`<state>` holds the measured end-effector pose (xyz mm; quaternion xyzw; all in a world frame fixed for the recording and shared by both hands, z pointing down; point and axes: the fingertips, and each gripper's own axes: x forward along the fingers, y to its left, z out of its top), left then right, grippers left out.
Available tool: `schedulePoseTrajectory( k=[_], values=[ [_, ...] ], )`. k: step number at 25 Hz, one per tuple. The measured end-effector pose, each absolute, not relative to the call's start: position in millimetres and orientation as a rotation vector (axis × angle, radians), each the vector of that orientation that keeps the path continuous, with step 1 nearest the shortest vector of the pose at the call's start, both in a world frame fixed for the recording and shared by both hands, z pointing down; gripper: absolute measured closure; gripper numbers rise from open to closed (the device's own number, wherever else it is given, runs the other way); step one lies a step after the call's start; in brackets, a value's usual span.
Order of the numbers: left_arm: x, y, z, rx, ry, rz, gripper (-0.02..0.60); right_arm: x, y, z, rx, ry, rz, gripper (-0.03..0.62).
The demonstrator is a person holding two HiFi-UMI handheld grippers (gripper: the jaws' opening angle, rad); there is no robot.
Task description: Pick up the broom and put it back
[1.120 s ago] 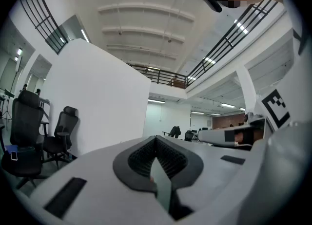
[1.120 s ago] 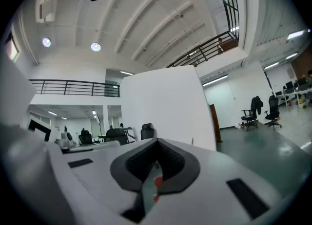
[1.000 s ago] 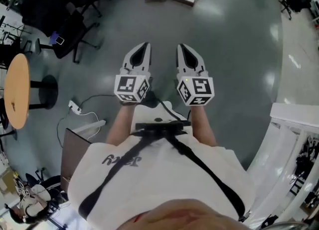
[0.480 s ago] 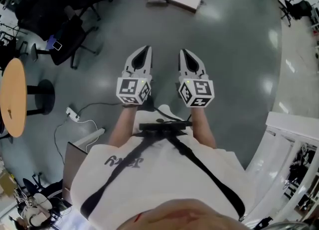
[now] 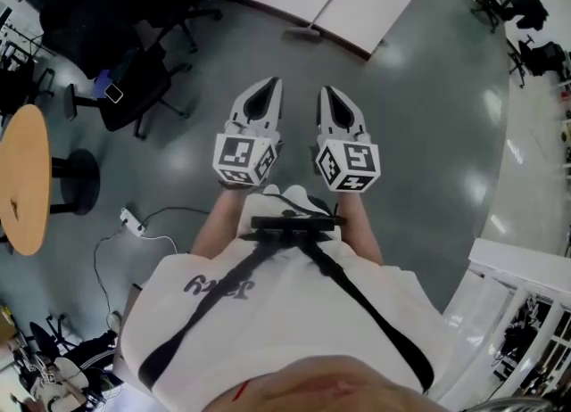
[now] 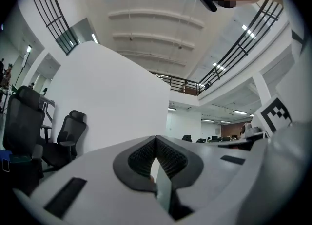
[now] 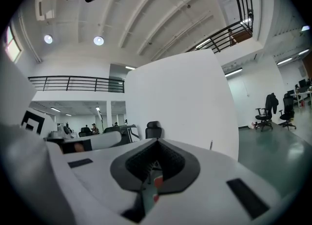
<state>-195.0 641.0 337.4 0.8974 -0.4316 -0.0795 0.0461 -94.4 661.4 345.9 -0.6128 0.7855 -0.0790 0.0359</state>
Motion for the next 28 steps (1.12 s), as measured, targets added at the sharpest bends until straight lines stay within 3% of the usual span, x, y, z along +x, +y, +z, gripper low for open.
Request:
schedulePoseTrajectory(
  k=[17,28],
  values=[
    [-210,456,382,2.631,-1.309,-0.195,0.569,-111,460,390,-1.756,2.395,-0.504,0.589],
    [-153,243,352,2.729,-1.334,-0.152,0.569,-56,237,353,-1.725,2.375,-0.42,0.589]
  ],
)
